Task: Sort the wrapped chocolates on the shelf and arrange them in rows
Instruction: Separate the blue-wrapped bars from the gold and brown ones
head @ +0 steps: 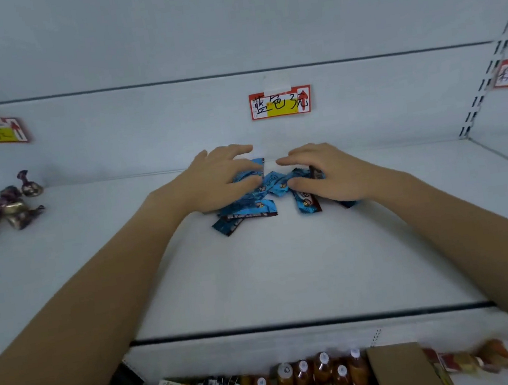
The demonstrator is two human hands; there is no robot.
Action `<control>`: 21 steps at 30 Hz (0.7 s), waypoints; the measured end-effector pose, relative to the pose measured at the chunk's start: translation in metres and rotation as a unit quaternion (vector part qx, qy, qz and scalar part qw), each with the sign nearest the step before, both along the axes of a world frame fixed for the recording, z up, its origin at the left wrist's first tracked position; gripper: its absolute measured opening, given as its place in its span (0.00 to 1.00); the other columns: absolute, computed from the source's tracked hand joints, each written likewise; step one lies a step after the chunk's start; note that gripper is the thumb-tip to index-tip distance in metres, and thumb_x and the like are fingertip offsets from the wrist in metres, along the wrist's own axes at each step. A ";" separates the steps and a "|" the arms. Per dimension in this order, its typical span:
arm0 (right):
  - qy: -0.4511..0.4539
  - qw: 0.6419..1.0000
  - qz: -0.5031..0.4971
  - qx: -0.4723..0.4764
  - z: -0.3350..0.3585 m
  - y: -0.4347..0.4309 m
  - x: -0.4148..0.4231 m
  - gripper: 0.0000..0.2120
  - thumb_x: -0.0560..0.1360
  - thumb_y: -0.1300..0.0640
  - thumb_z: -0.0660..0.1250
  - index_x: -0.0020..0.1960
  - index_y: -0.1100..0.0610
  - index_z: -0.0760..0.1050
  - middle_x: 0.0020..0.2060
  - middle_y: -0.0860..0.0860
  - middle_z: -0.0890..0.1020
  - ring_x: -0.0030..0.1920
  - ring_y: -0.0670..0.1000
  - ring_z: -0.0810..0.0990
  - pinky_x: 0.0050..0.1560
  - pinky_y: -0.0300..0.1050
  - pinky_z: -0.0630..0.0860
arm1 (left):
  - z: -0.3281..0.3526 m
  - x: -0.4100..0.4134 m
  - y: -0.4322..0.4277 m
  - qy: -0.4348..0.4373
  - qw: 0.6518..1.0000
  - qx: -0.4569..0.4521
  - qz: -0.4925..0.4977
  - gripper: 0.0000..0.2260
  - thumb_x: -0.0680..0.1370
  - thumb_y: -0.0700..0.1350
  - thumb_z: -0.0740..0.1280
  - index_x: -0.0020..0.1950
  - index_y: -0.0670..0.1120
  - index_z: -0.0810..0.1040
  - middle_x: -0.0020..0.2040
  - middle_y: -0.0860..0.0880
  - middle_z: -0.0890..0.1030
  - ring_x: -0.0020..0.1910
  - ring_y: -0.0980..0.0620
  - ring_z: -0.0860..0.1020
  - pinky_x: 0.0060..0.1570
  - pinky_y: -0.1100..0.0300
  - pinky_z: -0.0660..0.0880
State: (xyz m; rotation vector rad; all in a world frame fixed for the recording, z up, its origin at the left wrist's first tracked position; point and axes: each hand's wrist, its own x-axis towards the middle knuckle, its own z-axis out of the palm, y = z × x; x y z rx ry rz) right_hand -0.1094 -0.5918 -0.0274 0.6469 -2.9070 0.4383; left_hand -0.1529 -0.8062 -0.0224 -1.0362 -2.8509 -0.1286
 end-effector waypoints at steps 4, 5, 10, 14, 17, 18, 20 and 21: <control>0.072 0.996 -0.042 -0.040 0.011 -0.007 0.016 0.24 0.78 0.48 0.59 0.72 0.51 0.61 0.72 0.54 0.64 0.72 0.52 0.60 0.70 0.46 0.54 | 0.010 0.000 -0.013 0.078 0.995 0.058 0.035 0.19 0.80 0.51 0.55 0.71 0.47 0.66 0.72 0.46 0.66 0.70 0.46 0.64 0.67 0.49 0.61; 0.099 0.992 -0.054 -0.049 0.014 -0.007 0.020 0.25 0.78 0.48 0.59 0.72 0.51 0.61 0.72 0.54 0.64 0.72 0.52 0.60 0.70 0.46 0.54 | 0.015 0.004 -0.016 0.097 0.990 0.092 0.047 0.19 0.80 0.50 0.56 0.70 0.46 0.66 0.70 0.45 0.68 0.68 0.46 0.66 0.66 0.50 0.63; 0.202 0.954 -0.102 -0.199 0.009 -0.018 0.099 0.23 0.78 0.50 0.60 0.71 0.53 0.63 0.69 0.51 0.69 0.69 0.51 0.66 0.66 0.38 0.57 | 0.028 0.087 -0.046 0.192 0.927 0.314 0.073 0.17 0.79 0.49 0.58 0.67 0.44 0.70 0.62 0.45 0.75 0.60 0.48 0.74 0.58 0.57 0.68; 0.235 0.909 -0.130 -0.319 -0.024 -0.041 0.193 0.21 0.77 0.53 0.60 0.69 0.55 0.65 0.65 0.49 0.73 0.65 0.47 0.70 0.67 0.37 0.63 | 0.000 0.187 -0.067 0.192 0.884 0.424 0.025 0.15 0.79 0.47 0.57 0.61 0.42 0.75 0.54 0.49 0.78 0.52 0.60 0.74 0.55 0.67 0.68; 0.228 0.895 -0.152 -0.351 -0.058 -0.061 0.259 0.19 0.78 0.53 0.59 0.68 0.53 0.67 0.63 0.47 0.74 0.64 0.46 0.72 0.66 0.38 0.65 | -0.038 0.245 -0.076 0.182 0.857 0.481 0.019 0.12 0.79 0.42 0.58 0.58 0.41 0.76 0.52 0.51 0.75 0.48 0.63 0.73 0.53 0.69 0.70; 0.222 0.893 -0.163 -0.355 -0.071 -0.066 0.279 0.18 0.78 0.52 0.59 0.67 0.52 0.67 0.62 0.46 0.74 0.63 0.45 0.72 0.66 0.38 0.66 | -0.052 0.260 -0.077 0.169 0.857 0.487 0.027 0.12 0.79 0.42 0.58 0.58 0.41 0.76 0.52 0.51 0.75 0.49 0.62 0.74 0.53 0.67 0.71; 0.206 0.891 -0.196 -0.354 -0.095 -0.073 0.316 0.16 0.77 0.51 0.59 0.65 0.51 0.68 0.59 0.44 0.75 0.61 0.43 0.73 0.63 0.37 0.68 | -0.080 0.288 -0.078 0.131 0.869 0.476 0.046 0.12 0.79 0.43 0.58 0.58 0.41 0.76 0.52 0.52 0.76 0.49 0.60 0.74 0.52 0.67 0.71; 0.189 0.890 -0.217 -0.354 -0.109 -0.074 0.334 0.17 0.77 0.50 0.59 0.64 0.51 0.69 0.57 0.43 0.75 0.58 0.42 0.74 0.61 0.34 0.69 | -0.094 0.300 -0.078 0.107 0.877 0.465 0.052 0.12 0.79 0.43 0.58 0.59 0.42 0.76 0.52 0.52 0.76 0.49 0.61 0.74 0.52 0.69 0.71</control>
